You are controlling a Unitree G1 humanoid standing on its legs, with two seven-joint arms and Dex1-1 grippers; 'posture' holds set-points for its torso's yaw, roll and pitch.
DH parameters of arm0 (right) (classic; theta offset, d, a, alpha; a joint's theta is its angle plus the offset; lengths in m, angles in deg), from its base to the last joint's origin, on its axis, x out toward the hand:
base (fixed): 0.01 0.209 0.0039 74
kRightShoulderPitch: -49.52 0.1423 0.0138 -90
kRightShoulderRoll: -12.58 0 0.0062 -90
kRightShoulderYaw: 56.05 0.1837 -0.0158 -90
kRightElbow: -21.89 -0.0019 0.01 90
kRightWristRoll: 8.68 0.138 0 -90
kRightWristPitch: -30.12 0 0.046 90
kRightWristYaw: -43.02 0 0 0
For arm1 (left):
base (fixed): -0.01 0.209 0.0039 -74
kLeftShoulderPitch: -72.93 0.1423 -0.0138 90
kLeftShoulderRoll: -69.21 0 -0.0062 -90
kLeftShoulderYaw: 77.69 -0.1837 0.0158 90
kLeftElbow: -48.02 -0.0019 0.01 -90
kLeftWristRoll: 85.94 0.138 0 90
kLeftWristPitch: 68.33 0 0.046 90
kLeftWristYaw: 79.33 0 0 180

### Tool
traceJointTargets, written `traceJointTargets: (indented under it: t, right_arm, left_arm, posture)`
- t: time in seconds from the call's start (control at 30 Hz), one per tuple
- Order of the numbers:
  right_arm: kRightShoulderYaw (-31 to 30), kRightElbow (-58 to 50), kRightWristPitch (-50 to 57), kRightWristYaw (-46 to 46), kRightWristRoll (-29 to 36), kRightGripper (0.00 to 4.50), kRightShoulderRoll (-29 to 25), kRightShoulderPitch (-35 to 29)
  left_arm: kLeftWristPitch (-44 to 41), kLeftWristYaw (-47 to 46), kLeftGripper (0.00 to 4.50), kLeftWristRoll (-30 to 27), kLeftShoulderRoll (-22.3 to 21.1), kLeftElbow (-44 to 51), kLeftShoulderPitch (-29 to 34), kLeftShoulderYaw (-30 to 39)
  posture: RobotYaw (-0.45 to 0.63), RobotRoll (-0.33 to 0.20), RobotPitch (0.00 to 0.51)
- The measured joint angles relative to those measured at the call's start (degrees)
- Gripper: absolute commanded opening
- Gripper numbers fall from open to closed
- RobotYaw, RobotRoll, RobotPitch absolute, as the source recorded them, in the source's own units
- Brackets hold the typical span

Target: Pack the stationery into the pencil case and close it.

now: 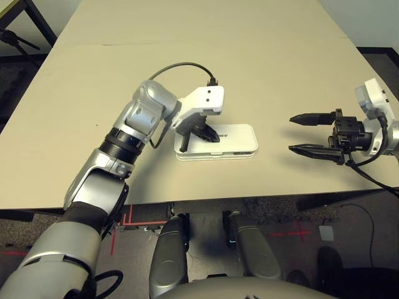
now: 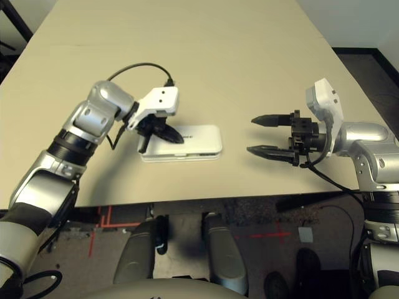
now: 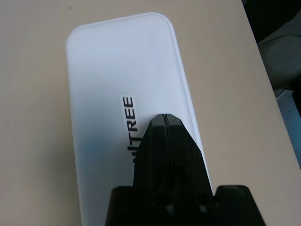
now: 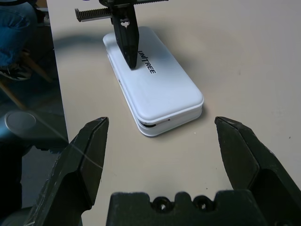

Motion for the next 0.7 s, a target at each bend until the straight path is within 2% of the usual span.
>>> traceJointTargets:
  t: [0.2,0.43,0.7]
  right_arm:
    - [-0.26,0.06,-0.73,-1.56,-0.86,4.50,0.99,0.03]
    - [-1.04,0.81,-1.78,-2.56,-1.50,4.50,3.04,0.42]
    - [-1.93,0.81,-1.86,-3.25,-1.44,4.50,4.19,0.54]
  left_arm:
    - [-2.84,-3.19,0.04,0.38,0.73,-0.25,0.25,-1.53]
    - [-0.87,-3.30,0.04,0.44,-1.35,-0.30,0.61,-3.70]
    - [-1.64,-3.73,0.04,-0.02,-1.38,-0.24,1.07,-3.45]
  posture:
    - [-0.06,0.000,0.188]
    - [-0.06,0.000,0.176]
    - [-0.05,0.000,0.172]
